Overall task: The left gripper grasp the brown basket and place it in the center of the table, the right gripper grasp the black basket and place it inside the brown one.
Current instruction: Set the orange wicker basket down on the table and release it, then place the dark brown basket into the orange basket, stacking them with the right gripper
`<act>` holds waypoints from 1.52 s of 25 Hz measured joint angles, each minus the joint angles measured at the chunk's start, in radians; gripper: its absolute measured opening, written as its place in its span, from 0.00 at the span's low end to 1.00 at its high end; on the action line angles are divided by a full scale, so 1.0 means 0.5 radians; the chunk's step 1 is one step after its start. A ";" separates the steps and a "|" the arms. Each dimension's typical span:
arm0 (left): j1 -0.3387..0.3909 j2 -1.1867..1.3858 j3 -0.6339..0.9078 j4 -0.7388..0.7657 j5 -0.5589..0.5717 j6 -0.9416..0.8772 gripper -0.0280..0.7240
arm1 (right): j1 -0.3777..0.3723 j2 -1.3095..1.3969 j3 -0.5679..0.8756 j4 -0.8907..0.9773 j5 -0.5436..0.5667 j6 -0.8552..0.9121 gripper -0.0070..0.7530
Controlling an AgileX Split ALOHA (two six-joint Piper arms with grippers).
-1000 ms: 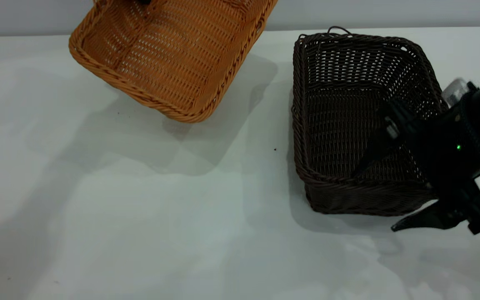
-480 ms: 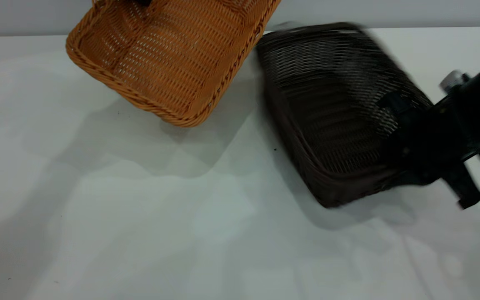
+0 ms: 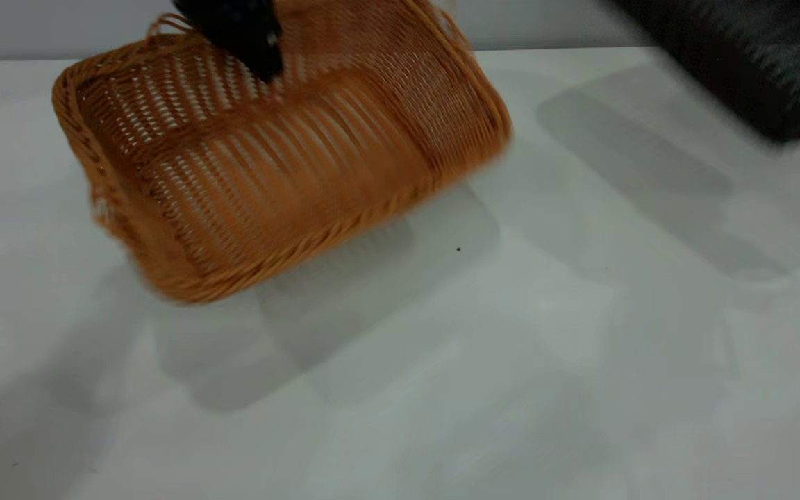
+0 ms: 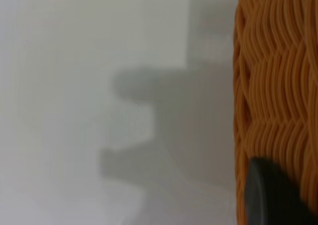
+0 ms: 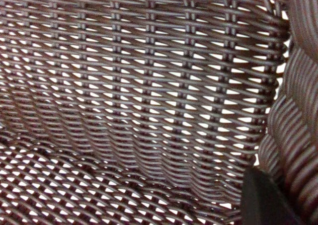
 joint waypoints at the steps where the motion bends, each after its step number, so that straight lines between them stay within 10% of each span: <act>1: -0.046 0.004 0.000 -0.029 0.026 0.123 0.14 | -0.062 -0.029 -0.038 -0.068 0.107 0.003 0.12; 10: -0.402 0.178 -0.002 -0.220 -0.142 0.753 0.18 | -0.190 -0.059 -0.127 -0.526 0.597 0.048 0.12; 21: -0.479 0.198 -0.005 -0.214 -0.376 0.634 0.67 | -0.190 -0.059 -0.133 -0.894 0.669 0.304 0.12; 29: -0.205 -0.122 -0.005 -0.214 -0.222 -0.257 0.71 | -0.092 -0.059 -0.141 -1.109 0.813 0.536 0.12; 38: 0.238 -0.358 -0.006 -0.212 -0.167 -0.596 0.71 | 0.638 -0.061 -0.285 -1.404 0.784 0.994 0.12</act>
